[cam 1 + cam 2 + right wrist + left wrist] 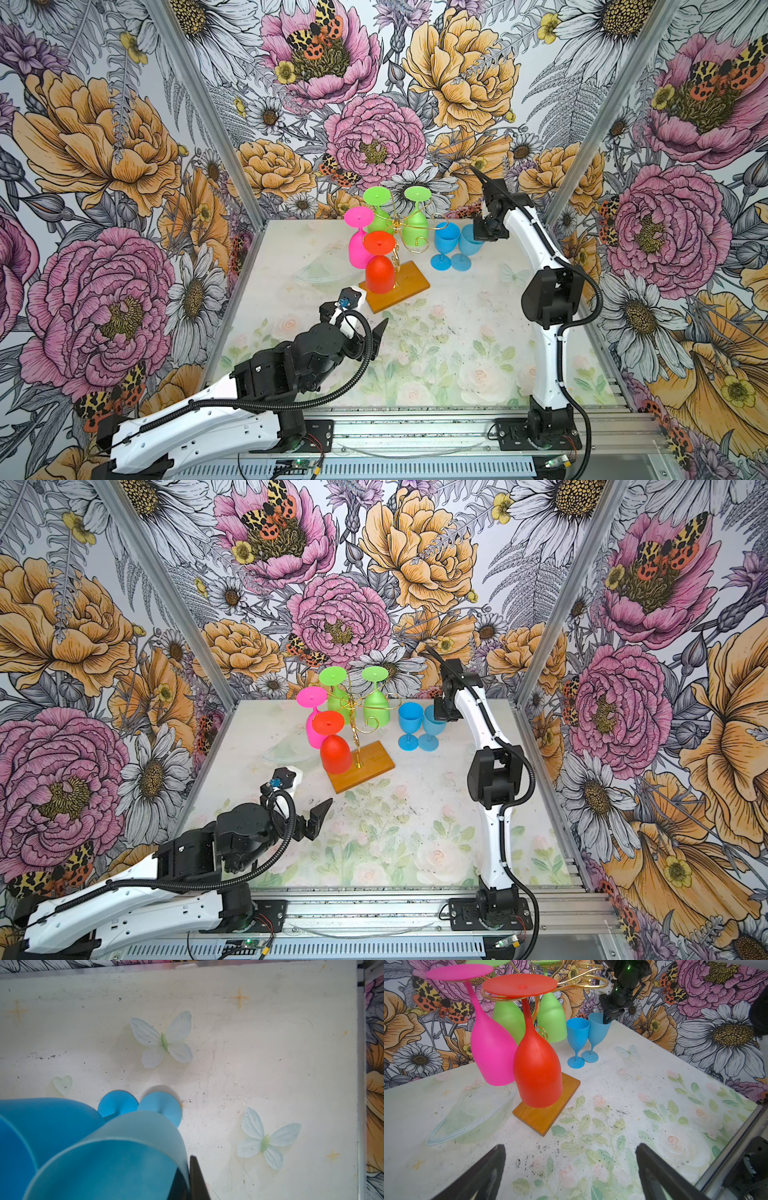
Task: Take the wine glass off the wine glass rack
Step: 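Lower the blue glass upright beside the first blue glass with the right gripper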
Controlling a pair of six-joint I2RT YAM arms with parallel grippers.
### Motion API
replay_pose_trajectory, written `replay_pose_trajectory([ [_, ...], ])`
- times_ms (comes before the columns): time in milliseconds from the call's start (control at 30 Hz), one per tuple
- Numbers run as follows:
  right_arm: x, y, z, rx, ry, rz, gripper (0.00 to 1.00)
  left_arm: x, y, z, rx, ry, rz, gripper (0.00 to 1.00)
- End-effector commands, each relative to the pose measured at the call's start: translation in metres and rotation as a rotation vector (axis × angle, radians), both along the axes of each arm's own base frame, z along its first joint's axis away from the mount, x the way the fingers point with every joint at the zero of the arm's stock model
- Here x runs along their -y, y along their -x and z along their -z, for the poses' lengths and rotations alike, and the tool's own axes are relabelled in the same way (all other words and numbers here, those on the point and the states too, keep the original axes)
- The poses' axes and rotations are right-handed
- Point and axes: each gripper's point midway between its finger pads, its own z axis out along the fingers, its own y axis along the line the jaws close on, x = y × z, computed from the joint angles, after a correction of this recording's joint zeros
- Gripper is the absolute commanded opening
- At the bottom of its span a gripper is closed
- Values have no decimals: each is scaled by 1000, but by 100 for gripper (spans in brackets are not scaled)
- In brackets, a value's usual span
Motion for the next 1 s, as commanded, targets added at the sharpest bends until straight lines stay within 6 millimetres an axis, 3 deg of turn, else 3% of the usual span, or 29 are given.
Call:
replay_pose_trajectory([
  [0,0,-8,-2,20,21,4,3,-1,2,-9,0,35,10,99],
  [600,3,-11,3,17,34,15,4,-5,4,-13,6,53,15,99],
  [967,1,-13,-1,27,16,9,17,-4,4,-15,7,59,20,99],
])
